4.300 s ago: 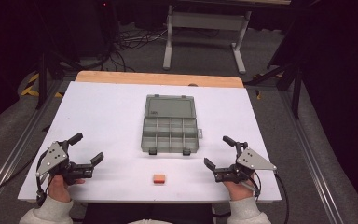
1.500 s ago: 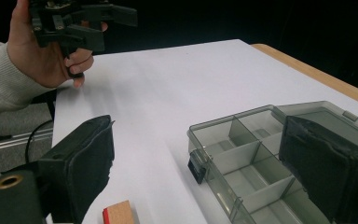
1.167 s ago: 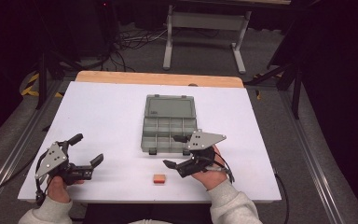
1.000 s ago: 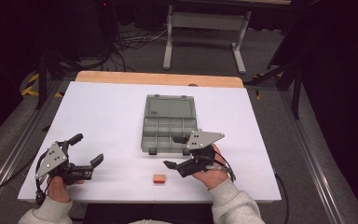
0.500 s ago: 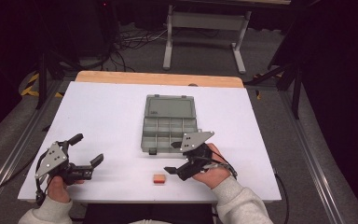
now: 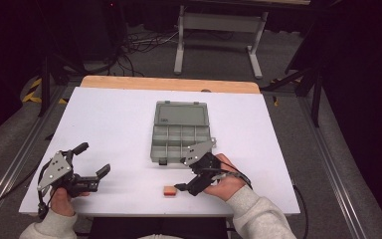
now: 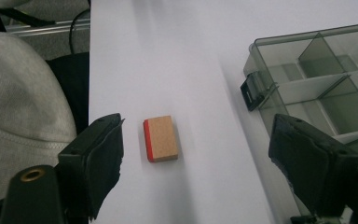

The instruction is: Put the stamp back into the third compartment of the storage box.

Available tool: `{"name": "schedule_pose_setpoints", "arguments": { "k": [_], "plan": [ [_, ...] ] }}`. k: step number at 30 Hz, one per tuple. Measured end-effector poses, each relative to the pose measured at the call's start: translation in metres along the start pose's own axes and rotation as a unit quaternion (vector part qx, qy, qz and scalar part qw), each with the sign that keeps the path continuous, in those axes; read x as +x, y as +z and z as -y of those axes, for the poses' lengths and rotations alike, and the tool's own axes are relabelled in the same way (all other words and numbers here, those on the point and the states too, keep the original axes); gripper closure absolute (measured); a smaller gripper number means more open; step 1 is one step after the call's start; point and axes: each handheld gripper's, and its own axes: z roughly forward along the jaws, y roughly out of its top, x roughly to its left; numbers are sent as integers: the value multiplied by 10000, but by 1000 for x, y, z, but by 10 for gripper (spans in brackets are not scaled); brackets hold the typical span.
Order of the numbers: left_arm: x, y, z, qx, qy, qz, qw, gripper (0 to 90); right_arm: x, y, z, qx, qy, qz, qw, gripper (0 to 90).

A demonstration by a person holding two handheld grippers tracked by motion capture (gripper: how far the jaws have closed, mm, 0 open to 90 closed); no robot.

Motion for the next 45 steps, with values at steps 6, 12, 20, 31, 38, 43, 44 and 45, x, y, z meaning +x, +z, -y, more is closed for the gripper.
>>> {"name": "schedule_pose_setpoints", "arguments": {
  "k": [6, 12, 20, 31, 38, 43, 44, 45],
  "plan": [
    [0, 0, 0, 9, 5, -5, 10000, 5, 1, 3, -1, 142, 36, -142, 9998, 200],
    [0, 0, 0, 11, 4, -3, 10000, 5, 0, 8, -1, 280, 22, -221, 9994, 221],
    [-1, 0, 0, 6, 1, 0, 10000, 5, 1, 15, -2, 339, 130, -417, 9985, 275],
    [0, 0, 0, 6, 0, 1, 10000, 5, 5, 31, -1, 486, -1, -406, 9980, 284],
    [-1, 0, 0, 7, 0, 2, 10000, 5, 6, 40, 1, 598, -34, -424, 9973, 319],
    [0, 0, 0, 10, 3, -1, 10000, 5, 9, 47, 2, 707, -49, -438, 9965, 345],
    [0, 0, 0, 10, 2, 0, 10000, 5, 9, 49, 2, 725, -78, -431, 9964, 350],
    [0, 0, 0, 9, 3, 0, 10000, 5, 9, 49, 2, 735, -83, -396, 9965, 355]
  ]
}}
